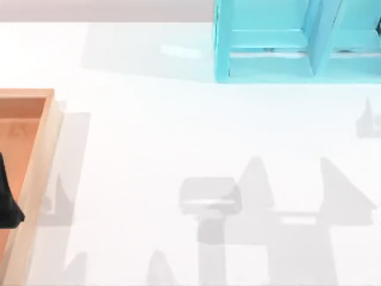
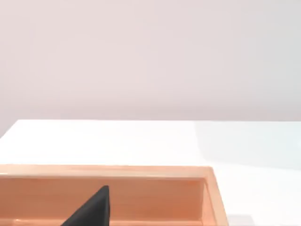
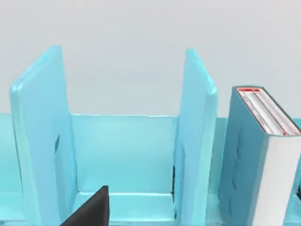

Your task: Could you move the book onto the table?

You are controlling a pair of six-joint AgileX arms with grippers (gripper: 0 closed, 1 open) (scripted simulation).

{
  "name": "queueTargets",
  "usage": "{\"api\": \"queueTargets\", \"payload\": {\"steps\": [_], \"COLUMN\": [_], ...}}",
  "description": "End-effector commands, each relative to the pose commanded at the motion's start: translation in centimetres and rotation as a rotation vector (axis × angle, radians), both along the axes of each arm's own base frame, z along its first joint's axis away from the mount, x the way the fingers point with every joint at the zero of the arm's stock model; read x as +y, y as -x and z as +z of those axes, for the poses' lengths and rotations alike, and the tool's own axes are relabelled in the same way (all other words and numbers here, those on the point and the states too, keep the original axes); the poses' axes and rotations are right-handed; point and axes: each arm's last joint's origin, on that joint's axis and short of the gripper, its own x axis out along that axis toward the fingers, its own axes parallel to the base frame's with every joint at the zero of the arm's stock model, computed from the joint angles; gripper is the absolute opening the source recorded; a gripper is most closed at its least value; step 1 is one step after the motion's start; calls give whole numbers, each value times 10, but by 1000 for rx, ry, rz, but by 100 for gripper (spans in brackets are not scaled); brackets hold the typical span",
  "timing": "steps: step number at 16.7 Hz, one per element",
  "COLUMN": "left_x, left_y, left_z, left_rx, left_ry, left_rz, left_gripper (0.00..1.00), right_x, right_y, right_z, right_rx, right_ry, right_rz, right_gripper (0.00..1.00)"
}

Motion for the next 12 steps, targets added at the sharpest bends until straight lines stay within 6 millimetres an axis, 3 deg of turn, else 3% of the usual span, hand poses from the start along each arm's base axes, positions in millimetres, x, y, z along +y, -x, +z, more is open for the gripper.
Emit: {"api": "queueTargets", "payload": {"steps": [3,6,9,12], "left_x": [0,0,0,0], "left_y": [0,0,0,0], "left_z": [0,0,0,0], "left_rx": [0,0,0,0], "left_ry": [0,0,0,0], "left_rz": [0,0,0,0], "left_gripper": [100,100,100,100], "right_x": [-29,-57,-79,-92], "right_y": [-53,-90,-111,-122], "right_z": [-41,-87,-120,-138], "right_rx": [82,117,103,76], "right_ry": [-22,-39,-41,-35], "right_rz": [-4,-7,-10,-10], "right_gripper": [100,100,100,100]}}
